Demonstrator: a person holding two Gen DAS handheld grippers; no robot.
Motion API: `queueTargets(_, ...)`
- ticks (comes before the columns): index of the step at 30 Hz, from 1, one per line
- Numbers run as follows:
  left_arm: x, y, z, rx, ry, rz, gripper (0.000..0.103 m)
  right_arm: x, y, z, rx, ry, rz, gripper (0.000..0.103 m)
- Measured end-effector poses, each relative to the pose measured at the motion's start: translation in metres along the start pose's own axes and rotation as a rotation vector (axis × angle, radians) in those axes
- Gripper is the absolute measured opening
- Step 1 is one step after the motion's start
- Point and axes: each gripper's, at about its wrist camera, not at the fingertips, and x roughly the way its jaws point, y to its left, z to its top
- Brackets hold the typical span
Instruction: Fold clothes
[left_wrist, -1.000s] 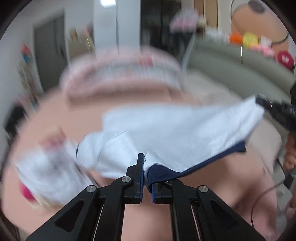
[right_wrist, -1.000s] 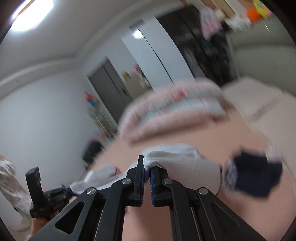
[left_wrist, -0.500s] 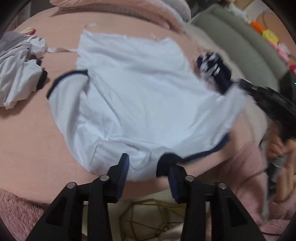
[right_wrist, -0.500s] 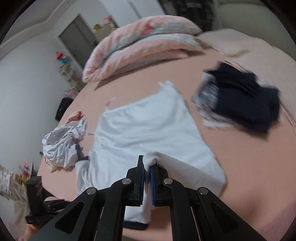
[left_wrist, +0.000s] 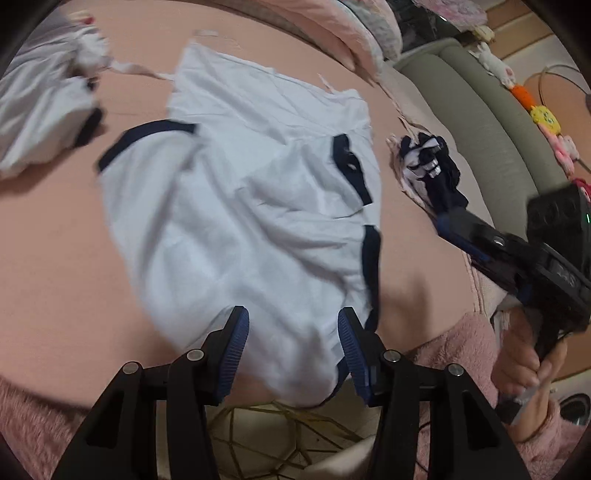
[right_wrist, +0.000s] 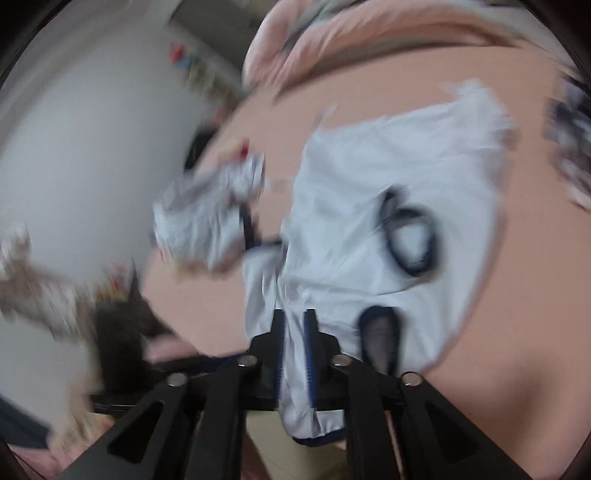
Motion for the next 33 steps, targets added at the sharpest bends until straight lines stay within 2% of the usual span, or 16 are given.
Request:
queueTargets(1,0.007,-0.004,0.008,-0.015,0.013,-0.021,0.047,-0.014,-0.009,-0.003,0.036,-0.037,-0.014,0.034)
queueTargets(2,0.015,-0.008,0.015,-0.031,0.027,-0.041,0.047,-0.029,-0.018,-0.007,0.072,-0.074,-0.028,0.034)
queueTargets(3,0.024,-0.012,0.024,-0.052,0.039,-0.063,0.047,-0.030,-0.024,-0.011,0.097,-0.072,-0.031,0.034)
queueTargets(5,0.037,-0.013,0.034,-0.111,0.073,-0.061,0.047,-0.025,-0.033,-0.021,0.141,-0.045,-0.030,0.034)
queueTargets(11,0.059,0.010,0.034,-0.418,0.136,-0.155,0.047,-0.012,-0.057,-0.046,0.248,0.022,-0.030,0.034)
queueTargets(13,0.059,0.010,0.035,-0.436,0.124,-0.125,0.047,-0.012,-0.054,-0.043,0.238,0.016,-0.030,0.034)
queueTargets(18,0.051,0.013,0.047,-0.497,0.073,-0.153,0.047,-0.011,-0.056,-0.045,0.233,0.022,-0.038,0.034)
queueTargets(23,0.082,-0.001,0.051,-0.405,0.181,0.016,0.046,-0.010,-0.065,-0.049,0.238,0.031,-0.060,0.034)
queueTargets(24,0.089,-0.004,0.050,-0.383,0.200,0.054,0.041,-0.010,-0.066,-0.048,0.236,0.032,-0.068,0.034)
queueTargets(25,0.088,-0.007,0.051,-0.367,0.188,0.087,0.024,-0.009,-0.066,-0.048,0.235,0.034,-0.069,0.034)
queueTargets(26,0.084,-0.010,0.052,-0.350,0.167,0.105,0.012,-0.009,-0.066,-0.048,0.235,0.038,-0.068,0.034)
queueTargets(27,0.077,-0.012,0.053,-0.340,0.140,0.087,0.006,-0.008,-0.067,-0.048,0.234,0.041,-0.068,0.034)
queueTargets(33,0.013,-0.025,0.064,-0.299,-0.032,-0.083,0.005,-0.002,-0.056,-0.051,0.210,0.077,-0.001,0.034)
